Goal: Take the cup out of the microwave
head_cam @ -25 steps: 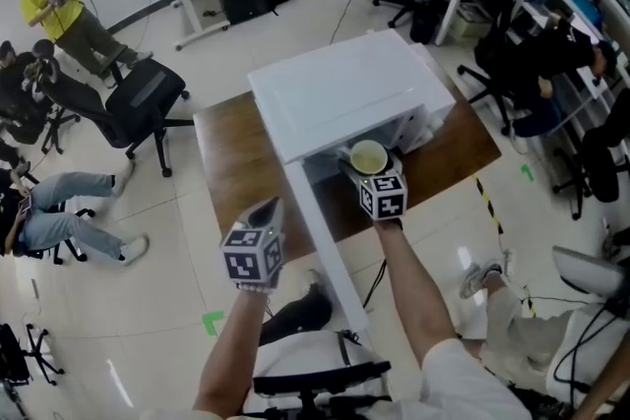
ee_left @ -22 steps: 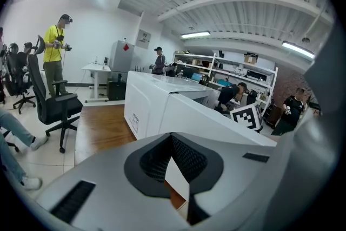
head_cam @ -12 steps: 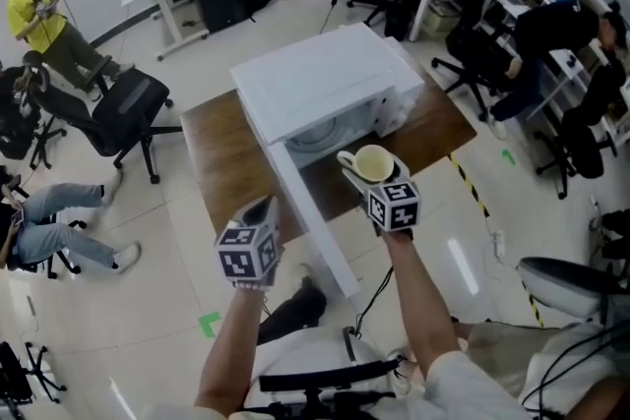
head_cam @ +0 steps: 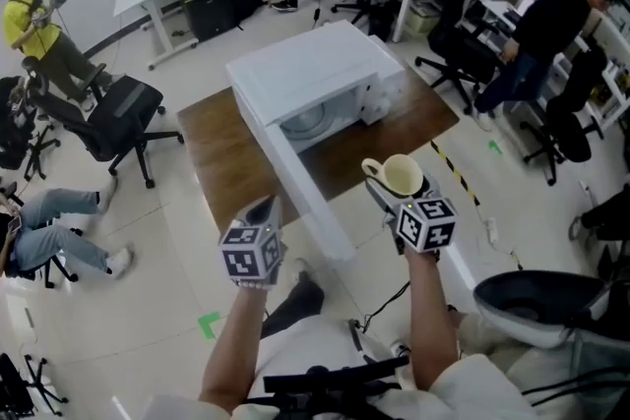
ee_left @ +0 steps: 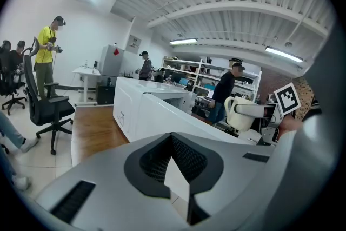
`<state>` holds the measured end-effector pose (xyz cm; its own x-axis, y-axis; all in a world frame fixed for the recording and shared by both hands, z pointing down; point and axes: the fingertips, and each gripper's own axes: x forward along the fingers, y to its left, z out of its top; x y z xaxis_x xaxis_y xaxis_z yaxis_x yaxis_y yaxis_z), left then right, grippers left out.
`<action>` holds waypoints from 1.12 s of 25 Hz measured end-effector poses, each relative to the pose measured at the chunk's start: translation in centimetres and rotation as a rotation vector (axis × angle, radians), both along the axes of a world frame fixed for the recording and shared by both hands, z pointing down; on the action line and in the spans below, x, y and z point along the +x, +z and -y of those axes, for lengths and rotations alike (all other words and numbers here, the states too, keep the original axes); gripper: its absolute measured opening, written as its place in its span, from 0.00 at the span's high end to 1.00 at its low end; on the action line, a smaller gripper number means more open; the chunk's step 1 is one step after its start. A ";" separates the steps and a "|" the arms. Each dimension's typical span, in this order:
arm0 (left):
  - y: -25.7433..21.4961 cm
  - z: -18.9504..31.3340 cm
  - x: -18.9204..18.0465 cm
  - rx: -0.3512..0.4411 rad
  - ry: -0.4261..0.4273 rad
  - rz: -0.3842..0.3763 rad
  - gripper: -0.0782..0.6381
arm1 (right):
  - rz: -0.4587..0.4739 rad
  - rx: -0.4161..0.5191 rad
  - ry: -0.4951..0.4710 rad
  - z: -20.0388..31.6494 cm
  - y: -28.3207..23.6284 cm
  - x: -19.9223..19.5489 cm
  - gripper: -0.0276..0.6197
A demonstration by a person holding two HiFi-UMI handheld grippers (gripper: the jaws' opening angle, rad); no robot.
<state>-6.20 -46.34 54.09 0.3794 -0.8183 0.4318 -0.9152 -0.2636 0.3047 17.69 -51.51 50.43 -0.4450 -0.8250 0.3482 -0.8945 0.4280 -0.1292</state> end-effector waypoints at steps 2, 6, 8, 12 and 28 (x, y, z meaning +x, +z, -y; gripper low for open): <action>-0.1 -1.2 0.2 0.004 0.009 -0.004 0.90 | 0.014 0.004 0.018 -2.1 -0.8 0.7 0.20; -1.0 -2.6 0.6 0.022 0.015 -0.014 0.90 | 0.026 0.018 0.052 -5.6 -2.5 2.1 0.20; -1.4 -2.5 0.4 0.032 0.013 -0.020 0.90 | 0.012 0.041 0.080 -7.0 -3.4 2.7 0.20; -1.1 -3.4 -0.6 0.025 -0.005 -0.027 0.90 | 0.038 0.054 0.102 -10.3 -4.1 2.6 0.20; -0.9 -3.3 -0.8 0.016 -0.025 -0.045 0.90 | 0.196 0.062 0.029 -10.2 -5.0 0.3 0.20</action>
<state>-6.96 -43.07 53.15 0.3772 -0.8344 0.4019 -0.9072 -0.2456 0.3416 18.03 -41.30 45.45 -0.4753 -0.8556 0.2051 -0.8668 0.4153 -0.2762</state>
